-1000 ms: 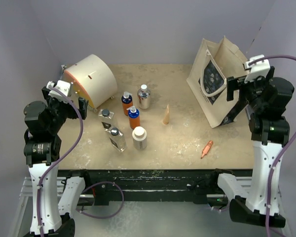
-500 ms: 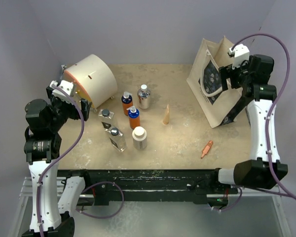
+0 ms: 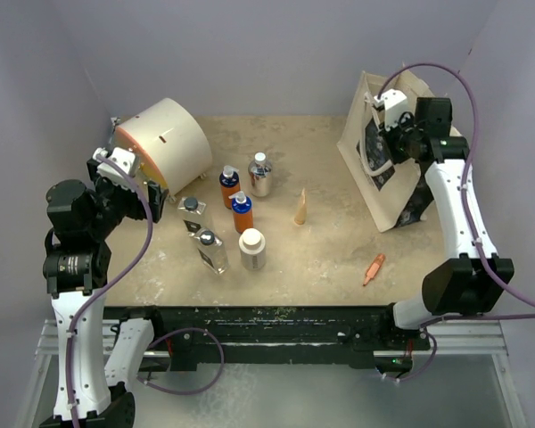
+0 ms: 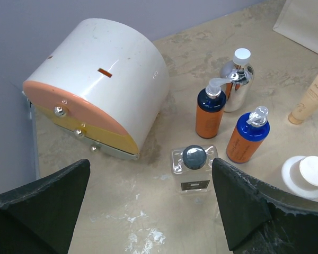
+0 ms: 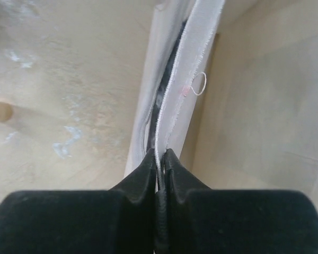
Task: Place the personal care products into the canvas bag
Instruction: Move the canvas bag to the center of the board.
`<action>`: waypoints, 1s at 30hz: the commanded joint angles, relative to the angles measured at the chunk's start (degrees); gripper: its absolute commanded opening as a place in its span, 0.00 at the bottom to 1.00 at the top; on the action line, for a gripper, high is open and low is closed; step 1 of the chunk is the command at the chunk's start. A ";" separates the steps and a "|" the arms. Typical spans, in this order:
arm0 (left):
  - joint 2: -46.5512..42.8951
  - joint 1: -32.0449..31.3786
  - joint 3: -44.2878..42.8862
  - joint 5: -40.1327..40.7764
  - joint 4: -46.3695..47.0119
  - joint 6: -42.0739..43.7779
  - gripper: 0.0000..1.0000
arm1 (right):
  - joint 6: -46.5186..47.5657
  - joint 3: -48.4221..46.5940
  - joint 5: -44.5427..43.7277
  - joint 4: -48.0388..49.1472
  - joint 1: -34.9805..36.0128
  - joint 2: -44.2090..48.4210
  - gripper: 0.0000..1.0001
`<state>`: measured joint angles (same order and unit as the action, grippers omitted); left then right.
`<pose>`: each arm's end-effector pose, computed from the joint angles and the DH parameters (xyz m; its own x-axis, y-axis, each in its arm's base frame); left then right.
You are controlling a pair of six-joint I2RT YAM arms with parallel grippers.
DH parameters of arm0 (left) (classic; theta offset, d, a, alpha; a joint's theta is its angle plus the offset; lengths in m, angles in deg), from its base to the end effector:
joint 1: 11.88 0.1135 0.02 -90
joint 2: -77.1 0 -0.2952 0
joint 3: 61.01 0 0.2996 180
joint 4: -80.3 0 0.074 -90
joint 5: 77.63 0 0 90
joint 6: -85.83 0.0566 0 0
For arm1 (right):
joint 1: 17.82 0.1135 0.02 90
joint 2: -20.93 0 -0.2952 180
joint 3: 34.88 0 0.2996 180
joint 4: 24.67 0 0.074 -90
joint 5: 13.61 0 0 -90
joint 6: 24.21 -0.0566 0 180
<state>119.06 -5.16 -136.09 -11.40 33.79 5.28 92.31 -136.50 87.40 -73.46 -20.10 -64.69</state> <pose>0.1753 -0.0023 0.4454 -0.1805 0.1300 -0.9749 0.3163 0.9463 0.0676 0.3945 -0.0049 0.4203 -0.4300 -0.4215 -0.7984 -0.3502 0.8929 -0.2828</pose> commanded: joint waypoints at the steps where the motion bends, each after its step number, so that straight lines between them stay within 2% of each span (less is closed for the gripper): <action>1: -0.39 0.39 -1.16 -1.83 -0.77 1.46 0.99 | -1.28 -1.23 0.60 -1.47 5.86 4.41 0.03; 6: -0.27 0.39 -0.59 -3.37 -3.82 2.96 0.99 | -5.70 0.54 0.07 -1.73 11.01 8.03 0.00; 14: -1.02 0.40 -0.12 -2.33 -5.34 3.42 0.99 | -7.46 7.28 0.30 -2.51 14.59 13.81 0.00; 30: -1.41 0.39 0.99 -2.69 -7.17 4.17 0.99 | -11.39 14.53 11.28 2.19 17.81 20.23 0.11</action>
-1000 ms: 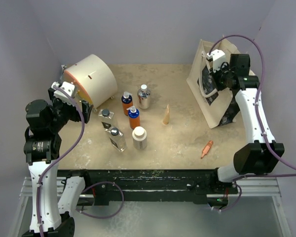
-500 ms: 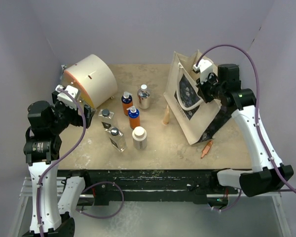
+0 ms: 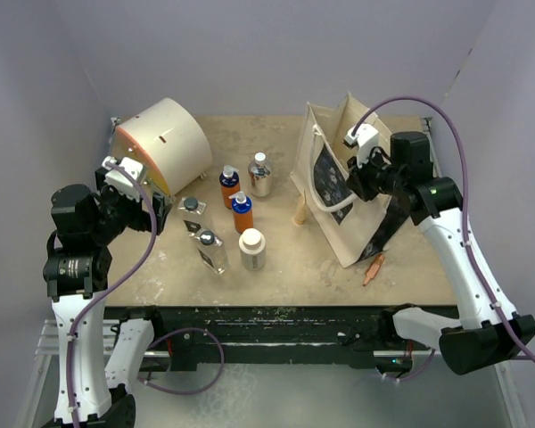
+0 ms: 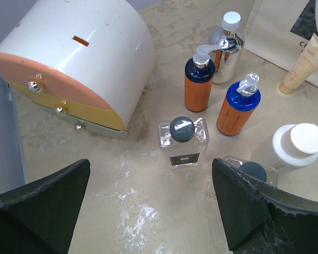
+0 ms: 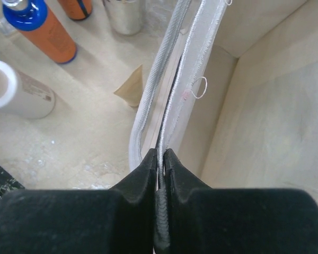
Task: Place the personal care products into the canvas bag
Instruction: Move the canvas bag to the center of the board.
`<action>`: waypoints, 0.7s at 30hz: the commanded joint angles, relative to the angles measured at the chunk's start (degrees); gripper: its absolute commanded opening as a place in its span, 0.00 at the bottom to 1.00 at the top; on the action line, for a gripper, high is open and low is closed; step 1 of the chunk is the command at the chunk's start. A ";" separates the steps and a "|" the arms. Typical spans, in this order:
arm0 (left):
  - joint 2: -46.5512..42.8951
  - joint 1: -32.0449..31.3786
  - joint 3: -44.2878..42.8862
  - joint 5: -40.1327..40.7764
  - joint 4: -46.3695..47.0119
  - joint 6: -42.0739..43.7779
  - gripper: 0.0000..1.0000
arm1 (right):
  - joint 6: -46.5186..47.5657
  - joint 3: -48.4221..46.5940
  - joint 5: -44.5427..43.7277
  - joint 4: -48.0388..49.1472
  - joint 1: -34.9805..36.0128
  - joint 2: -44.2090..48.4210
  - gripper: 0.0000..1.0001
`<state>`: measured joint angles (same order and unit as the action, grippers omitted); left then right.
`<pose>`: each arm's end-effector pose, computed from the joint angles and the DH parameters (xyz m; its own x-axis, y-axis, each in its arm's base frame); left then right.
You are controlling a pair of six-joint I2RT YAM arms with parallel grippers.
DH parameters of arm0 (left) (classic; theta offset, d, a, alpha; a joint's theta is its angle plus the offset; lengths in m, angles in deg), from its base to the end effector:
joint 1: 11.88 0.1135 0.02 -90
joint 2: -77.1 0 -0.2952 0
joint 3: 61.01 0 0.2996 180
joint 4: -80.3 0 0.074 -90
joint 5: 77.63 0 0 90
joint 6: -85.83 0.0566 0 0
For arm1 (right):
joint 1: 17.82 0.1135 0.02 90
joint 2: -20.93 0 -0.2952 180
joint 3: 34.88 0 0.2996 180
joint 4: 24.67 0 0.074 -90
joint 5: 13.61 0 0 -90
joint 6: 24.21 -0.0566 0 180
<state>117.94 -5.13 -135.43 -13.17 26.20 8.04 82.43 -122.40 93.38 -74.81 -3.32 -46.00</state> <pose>0.1651 -0.0050 0.4284 -0.2779 0.1593 -0.9473 0.3619 0.9309 0.0504 0.2827 0.0902 0.4273 -0.3184 -0.3652 -0.8748 -0.6019 0.7908 -0.1110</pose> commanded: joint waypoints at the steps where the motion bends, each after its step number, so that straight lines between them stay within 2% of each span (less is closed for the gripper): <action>1: -0.23 0.36 0.36 -0.92 0.24 1.39 0.99 | -1.38 0.51 6.47 3.60 1.24 1.56 0.12; 6: 0.26 0.51 0.53 -1.18 -0.30 1.50 0.99 | -1.33 0.29 10.84 3.85 1.82 1.22 0.17; 10: 0.79 0.42 0.62 -1.18 -0.17 1.79 0.99 | -0.07 -0.12 13.29 3.88 2.09 1.09 0.26; 14: 0.97 0.46 0.65 -1.18 0.01 1.78 0.99 | 0.63 -0.98 10.78 5.21 2.20 1.37 0.42; 15: 0.92 0.51 0.74 -1.18 0.01 1.81 0.99 | 0.85 -1.42 9.65 5.56 2.22 1.45 0.52; 17: 0.76 0.55 0.94 -1.26 0.05 1.73 0.99 | 1.66 -2.37 7.92 5.85 2.27 1.61 0.65; 21: 0.49 0.83 1.22 -1.68 0.33 1.24 0.99 | 3.10 -4.54 6.96 6.59 2.42 2.28 0.72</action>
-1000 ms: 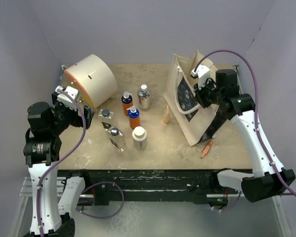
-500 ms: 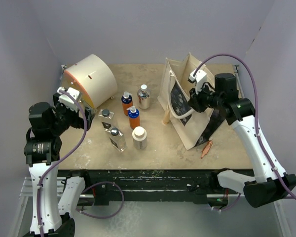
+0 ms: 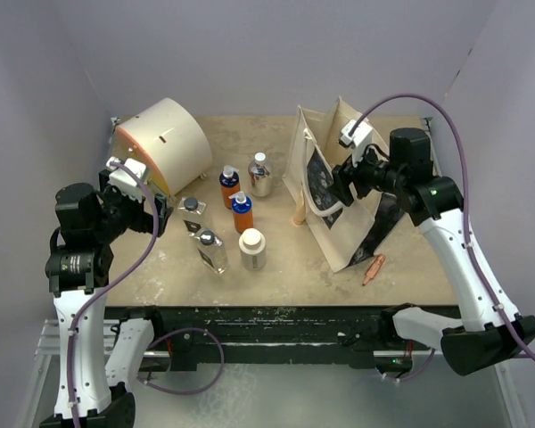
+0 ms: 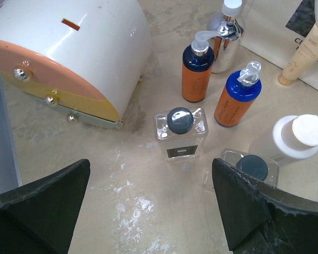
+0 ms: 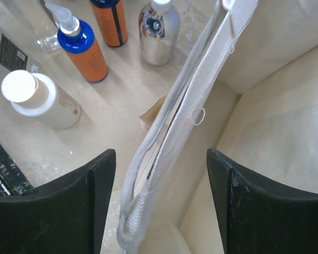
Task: Place the personal care products into the canvas bag
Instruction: Move the canvas bag to the center of the board.
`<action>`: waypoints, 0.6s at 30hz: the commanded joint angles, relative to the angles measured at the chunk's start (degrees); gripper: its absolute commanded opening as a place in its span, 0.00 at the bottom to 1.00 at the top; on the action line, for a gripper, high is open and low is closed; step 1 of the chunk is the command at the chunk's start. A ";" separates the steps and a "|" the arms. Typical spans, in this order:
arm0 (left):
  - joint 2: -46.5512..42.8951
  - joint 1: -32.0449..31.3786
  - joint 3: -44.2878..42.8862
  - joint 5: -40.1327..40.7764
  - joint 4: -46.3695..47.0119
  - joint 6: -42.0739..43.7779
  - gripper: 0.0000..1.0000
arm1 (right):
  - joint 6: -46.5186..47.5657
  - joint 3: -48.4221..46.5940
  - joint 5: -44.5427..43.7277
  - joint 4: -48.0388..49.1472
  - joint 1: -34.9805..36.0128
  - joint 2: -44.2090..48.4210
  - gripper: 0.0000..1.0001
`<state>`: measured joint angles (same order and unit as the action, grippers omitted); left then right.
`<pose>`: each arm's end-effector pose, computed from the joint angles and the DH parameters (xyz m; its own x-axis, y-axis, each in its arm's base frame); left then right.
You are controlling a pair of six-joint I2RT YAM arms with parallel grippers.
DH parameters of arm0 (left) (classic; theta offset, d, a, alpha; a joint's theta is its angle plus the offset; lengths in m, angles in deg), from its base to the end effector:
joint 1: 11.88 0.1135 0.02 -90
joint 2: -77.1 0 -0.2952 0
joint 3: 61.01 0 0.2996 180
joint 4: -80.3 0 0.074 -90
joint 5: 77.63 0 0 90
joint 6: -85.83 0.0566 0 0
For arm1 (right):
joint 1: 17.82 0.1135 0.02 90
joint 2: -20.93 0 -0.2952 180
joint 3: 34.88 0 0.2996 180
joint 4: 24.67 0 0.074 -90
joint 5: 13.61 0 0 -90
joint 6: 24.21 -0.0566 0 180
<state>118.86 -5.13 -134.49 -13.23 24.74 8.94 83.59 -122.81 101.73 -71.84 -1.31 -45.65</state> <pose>0.1707 -0.0044 0.4171 -0.3259 0.1674 -0.9305 0.3701 0.9283 0.0374 0.2753 0.1069 0.4389 -0.2062 -0.3493 -0.9141 -0.7239 0.6830 -0.0977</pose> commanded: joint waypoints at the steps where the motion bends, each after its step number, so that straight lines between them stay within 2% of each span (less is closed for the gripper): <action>1: -0.38 0.88 0.35 -1.76 1.94 0.15 0.99 | 2.11 -4.67 -1.35 3.96 0.49 1.98 0.72; 11: 1.47 2.67 -0.53 -3.42 3.00 -0.94 0.99 | 5.88 -12.51 3.33 4.05 3.57 -2.38 0.75; 18: 3.24 4.70 -0.86 -4.30 3.75 -1.32 0.99 | 11.51 -15.35 2.19 1.47 12.33 -8.15 0.76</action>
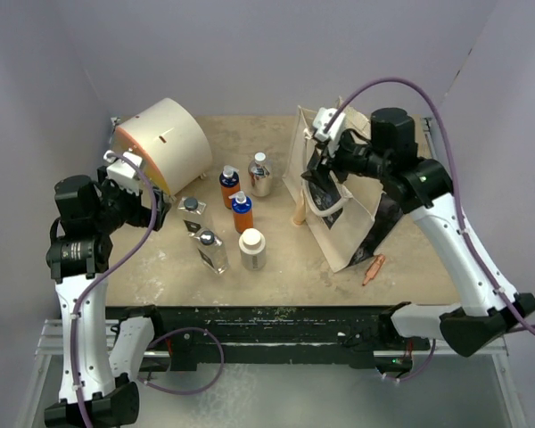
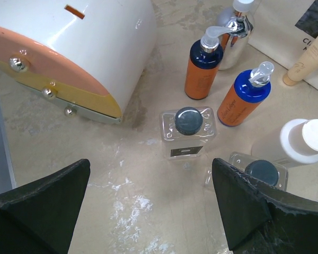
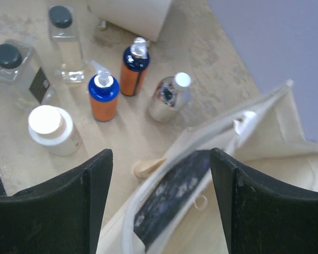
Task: Place the personal care products into the canvas bag
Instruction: Move the canvas bag to the center of the board, then pick up the care product from the center of the board.
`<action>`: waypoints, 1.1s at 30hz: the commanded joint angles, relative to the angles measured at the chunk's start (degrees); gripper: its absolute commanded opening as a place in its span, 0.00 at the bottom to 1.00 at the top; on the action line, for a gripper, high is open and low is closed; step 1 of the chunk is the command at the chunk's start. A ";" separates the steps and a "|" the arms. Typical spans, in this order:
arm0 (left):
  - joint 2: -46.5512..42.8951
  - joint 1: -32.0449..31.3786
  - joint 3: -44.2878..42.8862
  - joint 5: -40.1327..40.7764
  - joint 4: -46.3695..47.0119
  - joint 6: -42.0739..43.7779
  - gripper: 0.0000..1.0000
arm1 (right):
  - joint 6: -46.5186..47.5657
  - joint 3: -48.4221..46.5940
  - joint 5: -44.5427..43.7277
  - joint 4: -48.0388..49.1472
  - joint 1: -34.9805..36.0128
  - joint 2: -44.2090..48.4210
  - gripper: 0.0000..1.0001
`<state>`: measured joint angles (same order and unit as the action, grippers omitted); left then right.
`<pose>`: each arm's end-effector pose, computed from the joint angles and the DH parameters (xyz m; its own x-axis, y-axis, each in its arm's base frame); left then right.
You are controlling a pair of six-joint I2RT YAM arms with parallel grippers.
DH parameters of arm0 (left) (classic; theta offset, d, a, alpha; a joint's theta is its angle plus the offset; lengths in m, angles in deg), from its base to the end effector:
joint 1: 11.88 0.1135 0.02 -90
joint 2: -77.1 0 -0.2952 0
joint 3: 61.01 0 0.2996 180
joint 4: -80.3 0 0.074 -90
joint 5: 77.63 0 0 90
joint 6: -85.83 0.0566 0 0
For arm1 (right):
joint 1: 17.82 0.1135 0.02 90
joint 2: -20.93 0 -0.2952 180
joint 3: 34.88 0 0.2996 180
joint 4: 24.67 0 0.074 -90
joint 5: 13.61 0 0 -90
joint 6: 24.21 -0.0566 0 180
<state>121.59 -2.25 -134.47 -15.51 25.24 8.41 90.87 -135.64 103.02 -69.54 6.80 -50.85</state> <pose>0.1848 0.0045 0.4109 -0.3652 0.1333 -0.9213 0.3542 0.9351 -0.0051 0.2709 0.1521 0.5049 0.0985 -0.3716 -0.9231 -0.7978 0.5250 -0.2965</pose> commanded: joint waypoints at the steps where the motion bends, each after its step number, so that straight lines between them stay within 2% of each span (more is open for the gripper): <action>1: 0.33 2.29 -0.78 -2.35 3.33 -0.75 0.99 | 5.17 -2.77 0.81 -1.65 5.76 -3.75 0.76; 12: 0.64 3.81 -1.21 -1.96 1.45 1.46 0.99 | 8.22 1.54 -0.42 -0.54 17.52 -8.01 0.78; 26: 3.63 3.78 -5.24 1.69 -5.49 8.38 0.99 | 4.50 3.41 -3.24 0.83 17.76 -7.14 0.79; 33: 4.51 3.66 -4.13 -0.02 -3.19 7.30 0.99 | 4.11 1.41 -4.75 -0.83 17.71 -8.05 0.80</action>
<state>125.70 1.21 -137.40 -14.39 19.75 15.14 96.16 -132.43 99.81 -71.03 24.59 -59.47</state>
